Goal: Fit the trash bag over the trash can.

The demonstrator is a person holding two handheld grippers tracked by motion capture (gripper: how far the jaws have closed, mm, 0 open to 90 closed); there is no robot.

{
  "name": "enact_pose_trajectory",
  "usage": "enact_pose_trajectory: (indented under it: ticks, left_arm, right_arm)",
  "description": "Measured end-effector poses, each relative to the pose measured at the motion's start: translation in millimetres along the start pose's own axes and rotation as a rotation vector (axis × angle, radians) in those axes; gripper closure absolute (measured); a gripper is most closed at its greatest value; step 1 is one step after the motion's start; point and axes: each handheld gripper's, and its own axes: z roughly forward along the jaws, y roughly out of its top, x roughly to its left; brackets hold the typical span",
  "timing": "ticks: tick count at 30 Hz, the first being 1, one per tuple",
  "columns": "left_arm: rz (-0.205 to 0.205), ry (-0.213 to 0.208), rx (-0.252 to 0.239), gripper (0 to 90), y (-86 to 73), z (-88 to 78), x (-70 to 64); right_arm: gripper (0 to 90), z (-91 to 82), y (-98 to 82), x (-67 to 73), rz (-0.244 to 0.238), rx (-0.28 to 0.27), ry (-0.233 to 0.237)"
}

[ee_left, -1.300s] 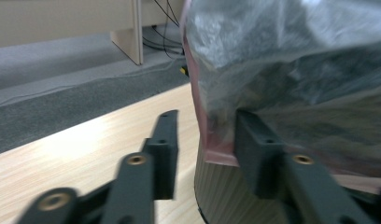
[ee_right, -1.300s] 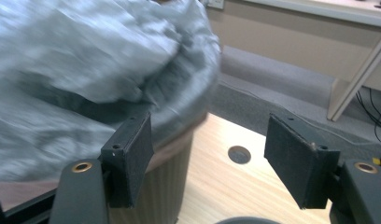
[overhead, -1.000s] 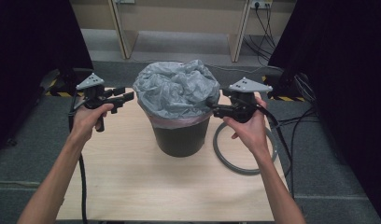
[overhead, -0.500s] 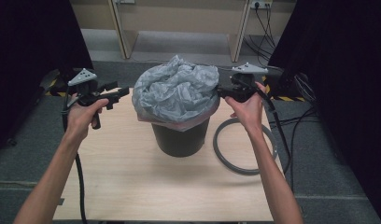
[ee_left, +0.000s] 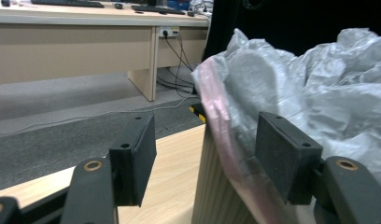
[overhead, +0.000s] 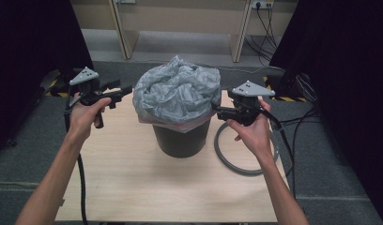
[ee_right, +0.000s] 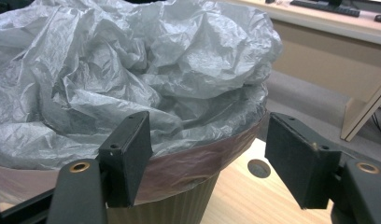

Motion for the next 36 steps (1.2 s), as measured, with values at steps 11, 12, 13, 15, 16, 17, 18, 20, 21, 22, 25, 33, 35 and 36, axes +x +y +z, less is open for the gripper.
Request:
enact_pose_trajectory:
  ticks: [11, 12, 13, 15, 16, 17, 18, 20, 21, 22, 25, 33, 35, 36]
  left_arm:
    - [-0.006, -0.010, -0.008, 37.5, 0.7, 4.9, -2.0]
    - [0.000, -0.010, -0.002, 37.5, 0.2, 5.7, -2.1]
    - [-0.001, -0.008, -0.001, 37.5, 0.1, 6.1, -1.6]
    - [-0.010, -0.007, -0.006, 37.5, 0.6, 6.5, -0.9]
    - [-0.009, -0.006, -0.006, 37.5, 1.0, 6.6, -0.8]
    - [-0.009, -0.005, -0.007, 37.5, 1.3, 6.8, -0.9]
    - [-0.007, -0.004, -0.007, 37.5, 1.6, 7.4, -1.3]
    - [-0.006, -0.005, -0.003, 37.4, 1.3, 8.5, -2.4]
    - [-0.002, -0.006, 0.001, 37.3, 1.2, 8.7, -3.2]
    - [0.000, -0.008, 0.001, 37.3, 1.2, 9.0, -4.0]
    - [-0.002, -0.008, 0.000, 37.3, 1.3, 8.7, -4.3]
    - [-0.003, -0.009, 0.011, 36.9, -0.8, 8.0, -1.0]
    - [-0.009, -0.006, 0.010, 36.9, -1.7, 8.0, -0.4]
    - [-0.011, -0.007, 0.011, 36.9, -2.6, 7.8, -0.6]
  right_arm:
    - [33.8, 6.0, -27.6, -21.2, 0.072, 0.041, -0.019]
    - [33.9, 5.2, -27.9, -22.1, 0.077, 0.037, -0.015]
    - [33.8, 2.8, -27.7, -22.6, 0.073, 0.025, -0.011]
    - [33.5, -2.5, -25.7, -21.3, 0.075, 0.006, 0.006]
    - [33.5, -5.2, -24.0, -19.8, 0.076, -0.006, 0.024]
    - [33.3, -7.6, -22.2, -18.0, 0.083, -0.021, 0.046]
    - [33.1, -9.1, -20.8, -16.4, 0.086, -0.032, 0.061]
    - [33.0, -10.2, -16.6, -10.9, 0.094, -0.053, 0.095]
    - [33.1, -8.8, -14.6, -8.3, 0.096, -0.052, 0.110]
    - [33.1, -6.6, -12.6, -5.7, 0.097, -0.050, 0.124]
    - [34.9, 2.6, -6.6, 1.5, 0.089, -0.042, 0.145]
    - [46.1, 27.6, 10.8, 9.1, 0.014, 0.022, 0.141]
    - [55.0, 31.4, 10.8, 14.0, -0.045, 0.061, 0.120]
    - [64.8, 31.7, 10.6, 14.5, -0.055, 0.066, 0.119]
